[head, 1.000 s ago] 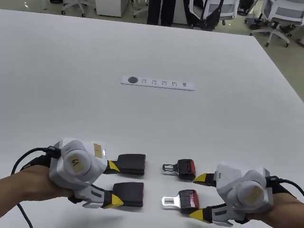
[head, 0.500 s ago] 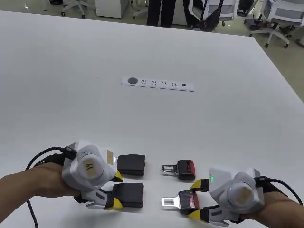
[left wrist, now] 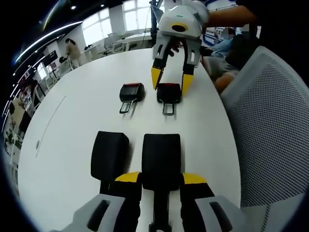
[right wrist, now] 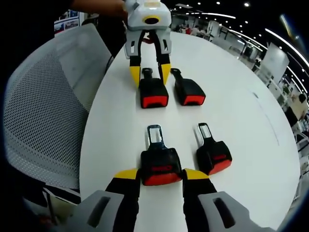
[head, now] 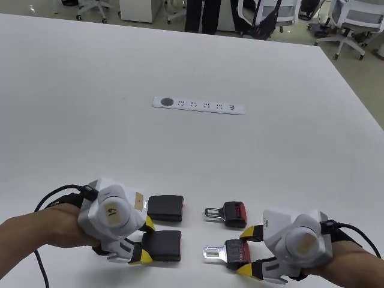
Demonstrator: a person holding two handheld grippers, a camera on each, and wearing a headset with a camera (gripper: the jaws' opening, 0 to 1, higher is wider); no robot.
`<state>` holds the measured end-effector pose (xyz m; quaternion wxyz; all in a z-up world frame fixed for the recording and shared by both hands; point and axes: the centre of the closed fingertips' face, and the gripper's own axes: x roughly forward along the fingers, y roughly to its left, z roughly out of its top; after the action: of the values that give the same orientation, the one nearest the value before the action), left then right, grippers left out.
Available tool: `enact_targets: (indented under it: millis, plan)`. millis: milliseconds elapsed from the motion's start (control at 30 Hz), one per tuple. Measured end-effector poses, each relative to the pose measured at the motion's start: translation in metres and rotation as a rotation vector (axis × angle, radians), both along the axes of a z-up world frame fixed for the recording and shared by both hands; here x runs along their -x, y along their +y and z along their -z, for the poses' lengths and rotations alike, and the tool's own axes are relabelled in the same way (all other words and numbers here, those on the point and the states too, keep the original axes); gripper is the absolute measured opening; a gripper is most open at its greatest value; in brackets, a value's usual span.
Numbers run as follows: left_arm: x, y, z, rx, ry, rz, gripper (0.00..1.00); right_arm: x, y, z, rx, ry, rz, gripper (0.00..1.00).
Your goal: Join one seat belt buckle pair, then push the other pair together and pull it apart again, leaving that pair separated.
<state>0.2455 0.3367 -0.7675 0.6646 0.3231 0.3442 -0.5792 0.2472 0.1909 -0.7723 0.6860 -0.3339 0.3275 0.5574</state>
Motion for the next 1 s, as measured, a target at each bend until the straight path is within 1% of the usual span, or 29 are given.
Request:
enact_targets:
  millis: [33,167,367,500,800,1000]
  plan:
    - [0.0,0.0,0.0,-0.002,-0.001,0.003,0.32,-0.001,0.001,0.0,-0.003,0.004,0.008,0.31]
    - [0.0,0.001,0.002,-0.013,-0.005,0.024,0.32,0.0,0.001,0.001,0.002,0.005,0.002,0.3]
    - [-0.002,0.003,0.006,-0.022,-0.002,0.038,0.32,-0.001,0.002,0.002,0.01,0.005,-0.014,0.3]
    - [-0.003,0.004,0.007,-0.031,-0.008,0.048,0.32,-0.002,0.007,0.002,0.008,0.005,-0.026,0.3]
    - [-0.003,0.005,0.008,-0.039,-0.002,0.05,0.32,-0.002,0.019,0.002,0.01,0.005,-0.052,0.3]
    - [-0.002,0.004,0.008,-0.053,-0.006,0.056,0.32,-0.002,0.027,0.002,0.011,0.006,-0.065,0.3]
